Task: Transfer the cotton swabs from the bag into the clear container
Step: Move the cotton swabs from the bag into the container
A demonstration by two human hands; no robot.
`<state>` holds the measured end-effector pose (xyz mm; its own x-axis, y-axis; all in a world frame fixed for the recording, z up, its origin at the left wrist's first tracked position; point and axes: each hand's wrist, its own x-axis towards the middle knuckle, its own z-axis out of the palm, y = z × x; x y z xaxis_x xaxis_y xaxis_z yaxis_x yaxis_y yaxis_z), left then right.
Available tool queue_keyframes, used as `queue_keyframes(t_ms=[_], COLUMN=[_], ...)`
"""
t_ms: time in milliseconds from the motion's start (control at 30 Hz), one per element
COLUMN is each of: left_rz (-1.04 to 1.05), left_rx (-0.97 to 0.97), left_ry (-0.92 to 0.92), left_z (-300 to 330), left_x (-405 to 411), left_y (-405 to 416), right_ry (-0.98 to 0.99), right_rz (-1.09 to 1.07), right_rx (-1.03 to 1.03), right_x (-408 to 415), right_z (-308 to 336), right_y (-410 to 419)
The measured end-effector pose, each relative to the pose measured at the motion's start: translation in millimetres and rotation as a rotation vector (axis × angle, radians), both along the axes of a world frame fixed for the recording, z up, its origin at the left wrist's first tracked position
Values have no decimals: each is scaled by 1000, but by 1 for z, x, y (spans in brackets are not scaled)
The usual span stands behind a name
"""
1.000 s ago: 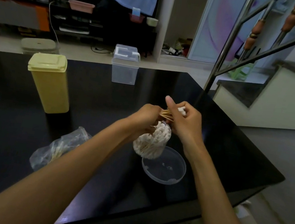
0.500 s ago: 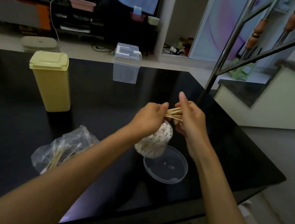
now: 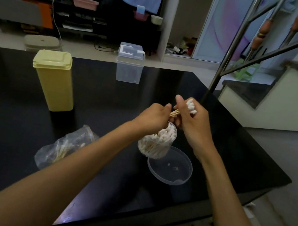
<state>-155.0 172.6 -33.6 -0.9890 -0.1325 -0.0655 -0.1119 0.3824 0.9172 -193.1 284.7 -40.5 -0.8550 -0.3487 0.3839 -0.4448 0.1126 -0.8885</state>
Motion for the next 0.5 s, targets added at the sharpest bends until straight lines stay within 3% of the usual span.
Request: queue_keyframes(t_ms=[167,300,400,500], left_rz=[42,112,127,-148], left_rx=[-151,-412,-600,-838], left_ry=[-29,33,205,294], left_z=[-10,-15,-23,-34], left_x=[-10,-5,3,17], left_y=[7,-17,-42,-50], right_ry=[213,260,77,-324], right_rz=[-170,-218,-283,-310], right_rx=[71,145,71,-8], right_x=[-2,-5,-11,-16], right_z=[-6,-8,-7,-6], right_y=[-4,2,8,10])
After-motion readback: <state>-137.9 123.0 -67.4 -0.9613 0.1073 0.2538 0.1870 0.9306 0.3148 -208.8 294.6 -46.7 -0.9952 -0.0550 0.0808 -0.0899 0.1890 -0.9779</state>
